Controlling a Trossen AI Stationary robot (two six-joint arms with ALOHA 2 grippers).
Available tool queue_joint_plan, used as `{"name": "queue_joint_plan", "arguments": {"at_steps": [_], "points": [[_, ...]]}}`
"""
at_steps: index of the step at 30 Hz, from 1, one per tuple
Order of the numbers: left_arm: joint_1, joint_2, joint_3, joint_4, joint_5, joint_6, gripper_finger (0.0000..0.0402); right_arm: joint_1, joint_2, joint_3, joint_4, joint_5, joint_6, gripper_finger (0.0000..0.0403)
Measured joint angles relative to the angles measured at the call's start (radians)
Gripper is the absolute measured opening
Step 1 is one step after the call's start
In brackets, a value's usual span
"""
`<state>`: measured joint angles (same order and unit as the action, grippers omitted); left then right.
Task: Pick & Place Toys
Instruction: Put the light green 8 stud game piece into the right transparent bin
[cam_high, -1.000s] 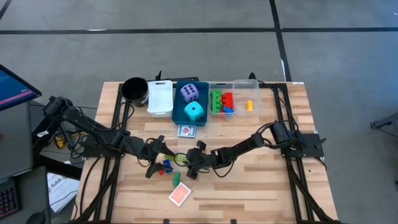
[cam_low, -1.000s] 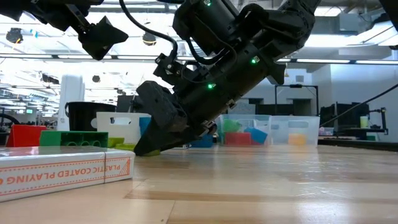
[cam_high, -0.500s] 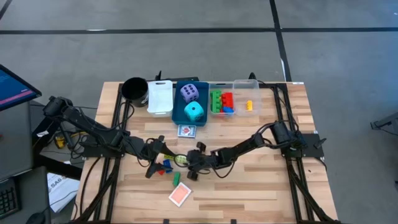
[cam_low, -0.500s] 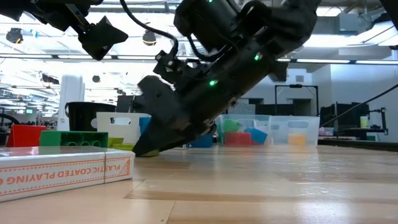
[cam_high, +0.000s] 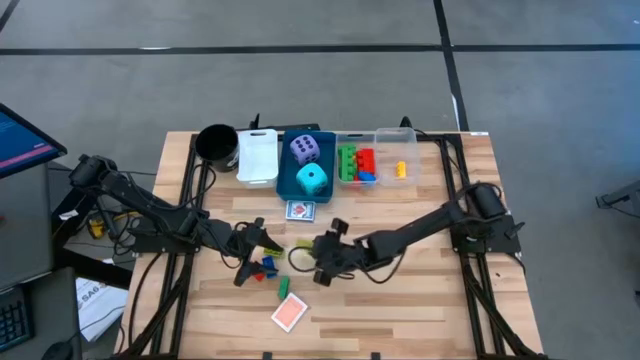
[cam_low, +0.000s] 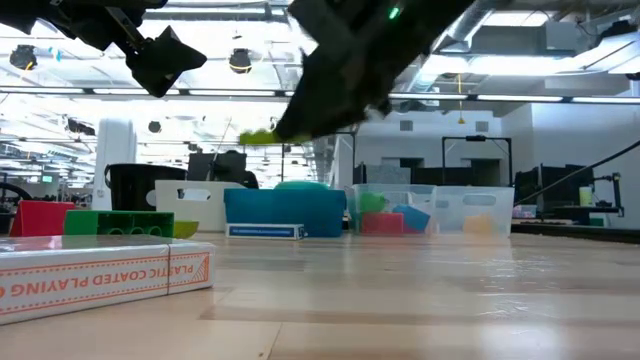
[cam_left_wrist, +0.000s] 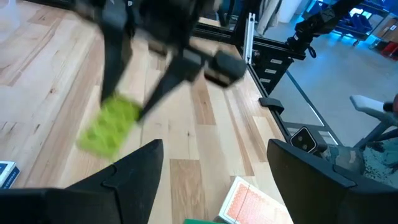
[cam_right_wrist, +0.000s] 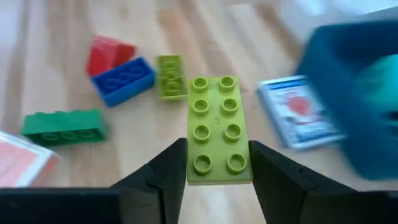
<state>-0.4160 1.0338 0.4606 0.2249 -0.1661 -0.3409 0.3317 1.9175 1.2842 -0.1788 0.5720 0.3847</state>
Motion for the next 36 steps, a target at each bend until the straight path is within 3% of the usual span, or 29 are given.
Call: {"name": "queue_joint_plan", "arguments": {"at_steps": [4,8,16,22,29,36], "points": [[0.000,0.000,0.000,0.000,0.000,0.000,0.0282,0.029,-0.079,0.001,-0.161,0.133,0.025,0.0137],[0.000,0.000,0.000,0.000,0.001,-0.004,0.0282,0.058,-0.151,0.002,-0.388,0.262,0.152,0.0133],[0.000,0.000,0.000,0.001,0.001,-0.004,0.0282,0.107,-0.265,0.002,-0.994,0.407,0.686,0.0178],[0.000,0.000,0.000,0.001,0.001,-0.005,0.0282,0.101,-0.313,0.002,-1.374,0.497,1.056,0.0129],[0.000,0.000,0.000,0.001,0.005,-0.005,0.0282,0.031,-0.362,0.002,-1.367,0.557,1.025,0.0073],[0.000,0.000,0.000,0.003,0.005,-0.005,0.0282,0.096,-0.359,0.002,-1.359,0.526,1.101,0.0091]]}}
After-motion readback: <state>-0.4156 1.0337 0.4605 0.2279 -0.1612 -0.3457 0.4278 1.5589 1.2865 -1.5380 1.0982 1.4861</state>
